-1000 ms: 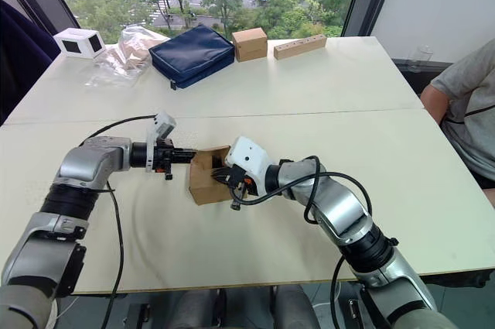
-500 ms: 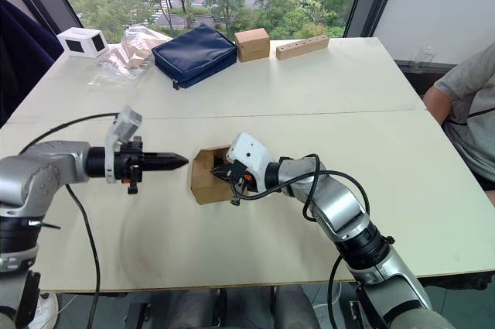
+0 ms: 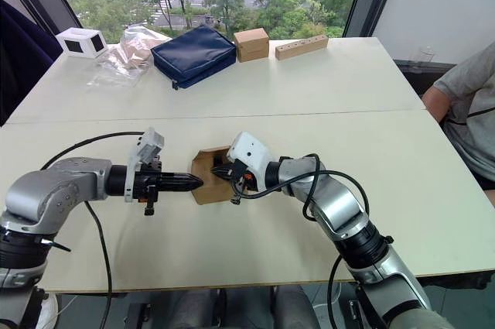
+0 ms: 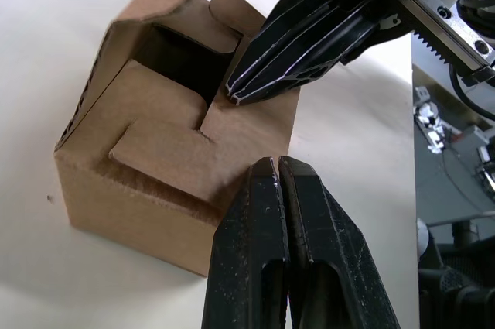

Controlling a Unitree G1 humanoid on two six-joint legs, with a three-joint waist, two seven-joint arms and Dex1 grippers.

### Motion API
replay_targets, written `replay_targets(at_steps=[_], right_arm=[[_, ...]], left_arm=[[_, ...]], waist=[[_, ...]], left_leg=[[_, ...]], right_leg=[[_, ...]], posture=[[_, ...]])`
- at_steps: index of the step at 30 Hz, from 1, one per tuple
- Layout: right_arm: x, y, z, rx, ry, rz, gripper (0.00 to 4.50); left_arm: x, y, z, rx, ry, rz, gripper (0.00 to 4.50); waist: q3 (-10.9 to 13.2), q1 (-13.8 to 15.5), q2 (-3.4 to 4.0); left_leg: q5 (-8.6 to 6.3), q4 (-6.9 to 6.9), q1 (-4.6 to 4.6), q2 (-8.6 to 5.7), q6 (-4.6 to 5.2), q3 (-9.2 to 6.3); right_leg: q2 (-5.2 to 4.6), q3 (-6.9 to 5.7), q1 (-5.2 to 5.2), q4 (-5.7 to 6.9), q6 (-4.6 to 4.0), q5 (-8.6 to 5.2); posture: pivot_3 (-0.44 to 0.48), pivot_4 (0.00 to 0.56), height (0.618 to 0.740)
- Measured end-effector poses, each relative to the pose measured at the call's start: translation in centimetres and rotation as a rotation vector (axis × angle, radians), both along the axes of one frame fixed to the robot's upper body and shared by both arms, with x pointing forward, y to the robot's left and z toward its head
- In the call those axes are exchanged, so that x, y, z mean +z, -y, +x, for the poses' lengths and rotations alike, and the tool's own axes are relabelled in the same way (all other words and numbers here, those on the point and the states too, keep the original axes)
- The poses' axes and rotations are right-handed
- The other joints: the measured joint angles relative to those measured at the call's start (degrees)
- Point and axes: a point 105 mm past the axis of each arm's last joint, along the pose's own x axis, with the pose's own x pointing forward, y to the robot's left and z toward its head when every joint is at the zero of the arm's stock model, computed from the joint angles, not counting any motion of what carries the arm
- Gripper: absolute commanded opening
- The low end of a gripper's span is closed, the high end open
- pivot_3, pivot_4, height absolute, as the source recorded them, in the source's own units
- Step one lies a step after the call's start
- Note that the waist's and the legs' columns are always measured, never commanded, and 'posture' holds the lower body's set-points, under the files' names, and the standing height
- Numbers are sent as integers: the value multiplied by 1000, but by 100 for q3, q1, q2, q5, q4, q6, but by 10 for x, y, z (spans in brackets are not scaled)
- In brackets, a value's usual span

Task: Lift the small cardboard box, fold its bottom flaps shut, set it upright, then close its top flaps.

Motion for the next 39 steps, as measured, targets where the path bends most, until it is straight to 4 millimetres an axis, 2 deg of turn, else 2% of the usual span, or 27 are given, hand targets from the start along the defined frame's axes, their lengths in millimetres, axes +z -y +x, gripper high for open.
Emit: replay_targets(at_steps=[7, 10, 13, 16, 19, 24, 29, 35, 39], right_arm=[[33, 8, -17, 102, -68, 149, 0], [58, 12, -9, 86, -50, 235, 0], [73, 15, 14, 4, 9, 237, 0], [65, 15, 39, -95, 44, 145, 0], [48, 7, 47, -102, 47, 36, 0], [27, -5, 39, -36, 41, -74, 0], [7, -4, 24, 24, -6, -120, 0], [5, -5, 16, 42, -11, -123, 0], [2, -4, 16, 27, -22, -124, 0]], left_arm=[[-2, -2, 4, 14, 6, -4, 56], [-2, -2, 4, 16, 8, -6, 56], [-2, -2, 4, 16, 8, -7, 56], [-2, -2, 4, 18, 10, -7, 56], [-2, -2, 5, 20, 11, -7, 56], [-2, -2, 4, 23, 13, -6, 56], [-2, -2, 3, 25, 17, -2, 56], [1, -6, 2, 30, 15, 1, 56], [15, -11, 3, 34, 26, -35, 56]], waist=[[0, 1, 0], [0, -2, 0], [0, -13, 0], [0, -16, 0], [0, -19, 1], [0, -11, 0], [0, -10, 0], [0, -16, 0], [0, -13, 0]], left_leg=[[0, 0, 1, 1, 0, -1], [0, -1, 2, 2, 0, -1], [0, -5, 3, 2, 0, 1], [0, -6, 3, 2, 0, 4], [0, -8, 2, 2, 0, 4], [0, -6, 2, 1, 0, 4], [0, -7, 2, 1, 0, 3], [0, -7, 2, 4, 0, 1], [0, -7, 1, 4, 0, 1]], right_leg=[[0, 0, 2, -1, 0, 0], [2, 0, 2, -1, 0, 0], [2, 0, 0, -1, 0, 0], [2, 1, -2, -1, 0, 0], [2, 1, -4, -1, -1, 0], [0, 1, -2, -1, 0, 0], [-2, 1, -2, -2, 0, 0], [0, 1, -2, -3, -1, 0], [0, 1, -2, -5, -1, 0]], posture=[[0, 150, 740], [0, 150, 740], [0, 150, 740], [0, 150, 740], [0, 150, 740], [0, 150, 740], [0, 150, 740], [0, 150, 740], [0, 150, 740]])
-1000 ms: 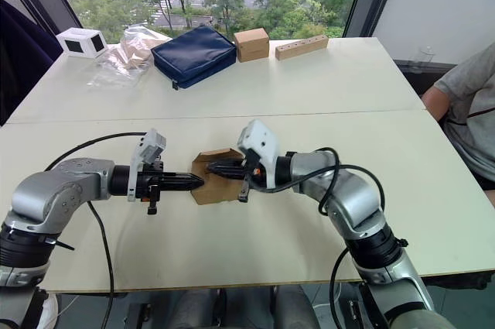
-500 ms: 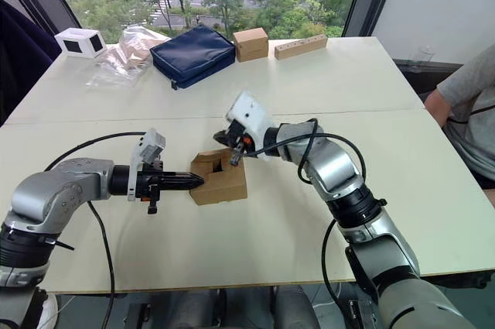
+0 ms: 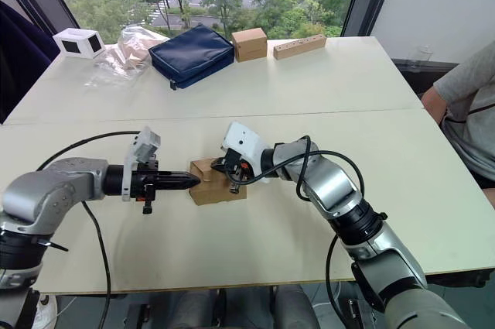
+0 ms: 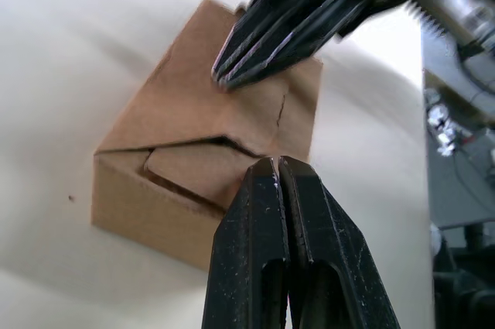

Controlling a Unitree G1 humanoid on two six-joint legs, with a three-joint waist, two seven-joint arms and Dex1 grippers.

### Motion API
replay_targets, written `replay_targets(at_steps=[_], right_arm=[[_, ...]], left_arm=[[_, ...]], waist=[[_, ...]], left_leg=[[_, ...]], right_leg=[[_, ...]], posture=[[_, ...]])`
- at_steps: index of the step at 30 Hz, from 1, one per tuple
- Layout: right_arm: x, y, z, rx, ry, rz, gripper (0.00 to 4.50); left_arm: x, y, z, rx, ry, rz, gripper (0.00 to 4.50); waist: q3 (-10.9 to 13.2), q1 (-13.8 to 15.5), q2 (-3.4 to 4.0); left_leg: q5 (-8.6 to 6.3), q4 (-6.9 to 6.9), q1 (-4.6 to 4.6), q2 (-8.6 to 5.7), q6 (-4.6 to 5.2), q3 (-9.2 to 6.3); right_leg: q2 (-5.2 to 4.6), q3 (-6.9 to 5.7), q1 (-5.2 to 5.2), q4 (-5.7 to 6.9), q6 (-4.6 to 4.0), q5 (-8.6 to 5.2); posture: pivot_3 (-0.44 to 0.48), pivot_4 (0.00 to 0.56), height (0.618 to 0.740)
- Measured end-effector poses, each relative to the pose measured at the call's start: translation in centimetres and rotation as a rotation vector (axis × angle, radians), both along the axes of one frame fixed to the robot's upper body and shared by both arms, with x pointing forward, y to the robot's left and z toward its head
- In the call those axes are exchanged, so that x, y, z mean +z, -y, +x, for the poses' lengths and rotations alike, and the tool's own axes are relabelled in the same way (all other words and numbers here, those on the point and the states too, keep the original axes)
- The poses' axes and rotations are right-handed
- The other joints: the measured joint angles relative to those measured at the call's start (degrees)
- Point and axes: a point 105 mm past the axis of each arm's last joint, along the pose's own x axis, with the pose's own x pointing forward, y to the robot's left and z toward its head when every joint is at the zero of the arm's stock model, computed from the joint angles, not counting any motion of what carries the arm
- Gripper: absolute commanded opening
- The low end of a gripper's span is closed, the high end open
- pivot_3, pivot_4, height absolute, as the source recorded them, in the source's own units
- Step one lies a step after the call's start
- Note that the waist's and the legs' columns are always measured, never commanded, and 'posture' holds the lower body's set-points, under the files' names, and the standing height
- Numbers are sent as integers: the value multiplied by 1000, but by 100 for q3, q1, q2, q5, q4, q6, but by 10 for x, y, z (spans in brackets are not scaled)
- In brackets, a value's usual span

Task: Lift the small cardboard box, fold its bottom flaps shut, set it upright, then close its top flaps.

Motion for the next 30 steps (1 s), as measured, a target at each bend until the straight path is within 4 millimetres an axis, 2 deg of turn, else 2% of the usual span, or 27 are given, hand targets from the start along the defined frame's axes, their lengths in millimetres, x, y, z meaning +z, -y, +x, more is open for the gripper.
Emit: replay_targets(at_steps=[3, 5, 12, 16, 21, 24, 30], right_arm=[[1, -1, 1, -8, 5, 7, 0], [1, -1, 1, -11, 7, 8, 0], [5, 0, 2, -25, 21, 17, 0], [10, 1, 1, -32, 38, 32, 0], [21, 2, -25, 62, 47, 93, 0], [15, 7, -32, 71, 26, 81, 0], [7, 11, -30, 60, 43, 29, 0]], left_arm=[[15, 0, 12, 30, 44, -39, 56], [18, 2, 20, 52, 56, -55, 56], [-4, 15, 28, 59, 33, -19, 56], [-7, 15, 34, 82, 47, -17, 56], [-9, 16, 38, 100, 49, -32, 56], [-9, 16, 38, 107, 48, -37, 56], [-9, 16, 38, 111, 38, -48, 56]], waist=[[0, 27, 0], [0, 18, 0], [0, -2, 0], [0, 3, 0], [0, 19, 0], [0, 15, 0], [0, 9, 0]], left_leg=[[0, 2, 0, -4, 0, -1], [0, 2, 0, -6, 0, 1], [0, 0, -1, -4, 0, 0], [0, 0, -1, -3, 0, 0], [0, 1, -3, -5, 0, -1], [0, 1, -2, -4, 0, -1], [0, 1, -2, -3, 0, -2]], right_leg=[[-1, -3, 4, -3, 0, 0], [-2, -2, 4, -3, 1, 0], [1, -2, 0, -3, 0, 0], [1, -2, 1, -3, 0, 0], [-3, -2, 3, -6, 1, 1], [-2, -3, 4, -6, 1, 1], [0, -3, 3, -6, 1, 0]], posture=[[0, 150, 740], [0, 150, 740], [0, 150, 740], [0, 150, 740], [0, 150, 740], [0, 150, 740], [0, 150, 740]])
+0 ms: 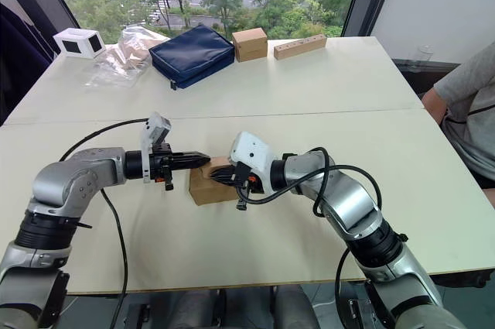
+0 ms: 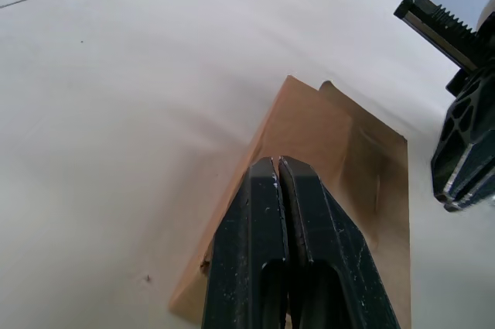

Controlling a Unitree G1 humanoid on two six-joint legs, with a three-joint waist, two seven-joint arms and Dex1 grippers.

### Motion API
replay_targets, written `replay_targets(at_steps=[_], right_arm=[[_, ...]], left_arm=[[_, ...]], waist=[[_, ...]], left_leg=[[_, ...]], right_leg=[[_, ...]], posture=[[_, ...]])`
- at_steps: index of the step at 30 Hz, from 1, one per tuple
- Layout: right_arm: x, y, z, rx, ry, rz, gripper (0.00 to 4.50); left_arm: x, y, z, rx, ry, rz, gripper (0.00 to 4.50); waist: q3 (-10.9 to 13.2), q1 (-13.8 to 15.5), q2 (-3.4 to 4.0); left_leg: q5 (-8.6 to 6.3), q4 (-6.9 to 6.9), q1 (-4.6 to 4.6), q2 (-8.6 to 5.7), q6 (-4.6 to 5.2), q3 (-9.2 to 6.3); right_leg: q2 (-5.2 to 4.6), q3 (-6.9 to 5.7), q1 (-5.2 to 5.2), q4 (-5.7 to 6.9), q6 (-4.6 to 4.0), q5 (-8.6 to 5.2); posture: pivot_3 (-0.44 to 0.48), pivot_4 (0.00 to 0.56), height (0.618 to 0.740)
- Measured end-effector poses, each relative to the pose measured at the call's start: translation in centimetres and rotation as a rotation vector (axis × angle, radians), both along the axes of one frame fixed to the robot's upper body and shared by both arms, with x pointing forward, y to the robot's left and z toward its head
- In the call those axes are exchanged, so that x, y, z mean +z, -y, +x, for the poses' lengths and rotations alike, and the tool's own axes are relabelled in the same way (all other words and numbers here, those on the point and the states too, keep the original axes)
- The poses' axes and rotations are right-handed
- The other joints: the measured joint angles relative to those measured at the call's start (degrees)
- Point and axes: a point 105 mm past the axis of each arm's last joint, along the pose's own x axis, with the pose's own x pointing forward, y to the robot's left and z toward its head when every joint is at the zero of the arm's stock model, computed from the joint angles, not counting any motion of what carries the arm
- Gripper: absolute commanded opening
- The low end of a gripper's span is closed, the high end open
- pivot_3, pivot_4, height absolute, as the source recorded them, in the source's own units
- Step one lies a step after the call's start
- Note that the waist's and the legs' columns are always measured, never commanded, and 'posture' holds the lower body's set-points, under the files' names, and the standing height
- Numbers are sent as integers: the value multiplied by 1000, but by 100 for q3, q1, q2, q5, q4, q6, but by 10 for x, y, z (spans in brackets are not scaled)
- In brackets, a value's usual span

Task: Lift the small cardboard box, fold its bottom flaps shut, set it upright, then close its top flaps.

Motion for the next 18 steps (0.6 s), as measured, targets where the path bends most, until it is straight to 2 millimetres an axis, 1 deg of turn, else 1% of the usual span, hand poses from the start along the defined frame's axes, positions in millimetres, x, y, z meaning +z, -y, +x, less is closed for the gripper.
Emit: replay_targets(at_steps=[8, 18], right_arm=[[-10, -2, 10, -34, 44, -49, 0], [-14, -2, 16, -42, 107, -89, 0]], left_arm=[[1, 1, 0, 10, -23, -26, 56], [3, 0, -1, 21, -39, -45, 56]], waist=[[0, 7, 0], [0, 7, 0]], left_leg=[[0, 0, 0, 0, 0, 1], [0, 0, 0, -1, -1, 0]], right_leg=[[-1, 0, 0, 0, 0, 0], [-1, 0, 1, 0, 0, 0]], posture=[[0, 150, 740], [0, 150, 740]])
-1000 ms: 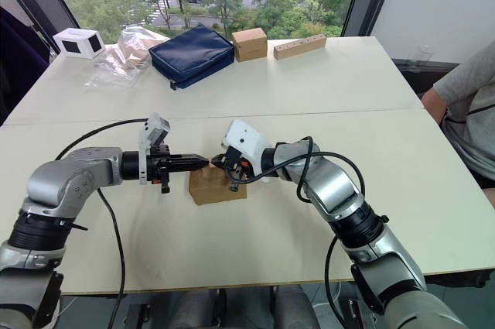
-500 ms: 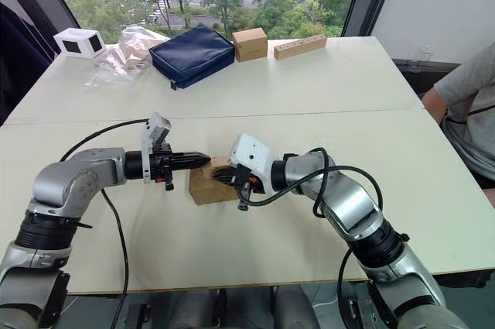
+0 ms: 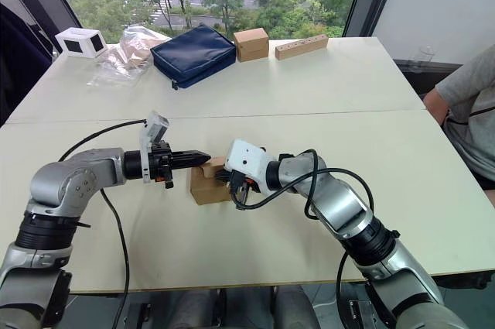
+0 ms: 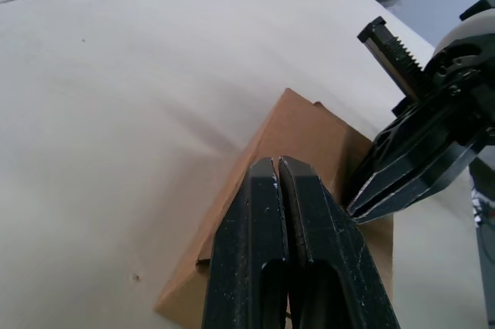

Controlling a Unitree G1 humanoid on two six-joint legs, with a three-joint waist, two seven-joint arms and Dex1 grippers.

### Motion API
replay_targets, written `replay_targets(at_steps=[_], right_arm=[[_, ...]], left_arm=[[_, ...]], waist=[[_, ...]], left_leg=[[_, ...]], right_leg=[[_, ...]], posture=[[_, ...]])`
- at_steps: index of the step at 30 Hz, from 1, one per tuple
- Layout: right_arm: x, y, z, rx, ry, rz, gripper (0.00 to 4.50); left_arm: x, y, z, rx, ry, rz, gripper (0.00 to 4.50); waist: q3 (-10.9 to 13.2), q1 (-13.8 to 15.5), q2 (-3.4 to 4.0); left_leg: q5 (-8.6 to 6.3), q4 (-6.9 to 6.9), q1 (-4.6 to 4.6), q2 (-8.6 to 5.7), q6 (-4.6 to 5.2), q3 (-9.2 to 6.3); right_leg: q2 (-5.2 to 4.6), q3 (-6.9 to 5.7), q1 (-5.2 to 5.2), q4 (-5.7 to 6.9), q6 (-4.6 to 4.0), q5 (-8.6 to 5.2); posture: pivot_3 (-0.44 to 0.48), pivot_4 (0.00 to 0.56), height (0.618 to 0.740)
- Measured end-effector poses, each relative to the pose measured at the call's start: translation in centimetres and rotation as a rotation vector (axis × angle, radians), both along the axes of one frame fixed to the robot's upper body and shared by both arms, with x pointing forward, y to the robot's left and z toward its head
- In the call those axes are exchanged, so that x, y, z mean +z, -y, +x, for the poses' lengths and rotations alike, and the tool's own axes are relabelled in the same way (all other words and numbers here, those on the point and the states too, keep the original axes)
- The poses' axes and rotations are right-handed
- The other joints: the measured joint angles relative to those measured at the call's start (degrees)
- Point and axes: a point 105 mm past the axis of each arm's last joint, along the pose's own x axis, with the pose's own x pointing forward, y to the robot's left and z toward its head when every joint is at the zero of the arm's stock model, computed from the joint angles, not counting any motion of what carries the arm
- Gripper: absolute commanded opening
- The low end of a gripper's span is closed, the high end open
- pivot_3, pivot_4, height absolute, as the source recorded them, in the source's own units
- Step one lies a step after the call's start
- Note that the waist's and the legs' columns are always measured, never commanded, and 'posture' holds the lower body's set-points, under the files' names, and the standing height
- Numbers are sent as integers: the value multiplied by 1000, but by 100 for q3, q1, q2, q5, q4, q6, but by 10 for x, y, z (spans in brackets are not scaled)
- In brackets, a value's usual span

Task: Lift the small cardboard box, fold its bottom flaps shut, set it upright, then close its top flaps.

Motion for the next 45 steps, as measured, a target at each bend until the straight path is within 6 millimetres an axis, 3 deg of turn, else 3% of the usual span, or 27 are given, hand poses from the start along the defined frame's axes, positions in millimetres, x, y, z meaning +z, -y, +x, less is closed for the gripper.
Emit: replay_targets(at_steps=[14, 21, 27, 31, 35, 45], right_arm=[[-1, -1, 4, -8, 9, -7, 0], [3, 0, -6, 21, -62, 41, 0], [20, 11, 0, -30, -70, 127, 0], [31, 16, 8, -70, -44, 171, 0], [28, 15, 11, -80, -49, 171, 0], [14, 8, 16, -83, -46, 110, 0]], left_arm=[[-5, 1, -6, -24, 15, 53, 56], [-8, 6, -4, -36, 60, 121, 56], [-6, 6, -4, -29, 58, 106, 56], [14, 6, -4, -19, 48, 3, 56], [24, 7, -8, -27, 81, 4, 56], [2, 5, -12, 1, 71, 82, 56]], waist=[[0, 1, 0], [0, 4, 0], [0, 4, 0], [0, -2, 0], [0, -6, 0], [0, -6, 0]], left_leg=[[0, 0, 1, 0, -1, -1], [0, 0, 1, -1, 0, 0], [0, 0, 1, 0, 0, -1], [0, 0, 0, 1, 0, -1], [0, -1, 0, 1, 0, -1], [0, -2, 1, 1, -1, 0]], right_leg=[[0, 0, 1, 0, 0, 0], [-1, 0, 2, 0, 0, 0], [-1, 0, 3, 0, 0, 0], [0, 0, 1, 0, 0, 0], [0, 0, 1, 0, 0, 0], [-1, 1, 0, 0, 0, 0]], posture=[[0, 150, 740], [0, 150, 740], [0, 150, 740], [0, 150, 740], [0, 150, 740], [0, 150, 740]])
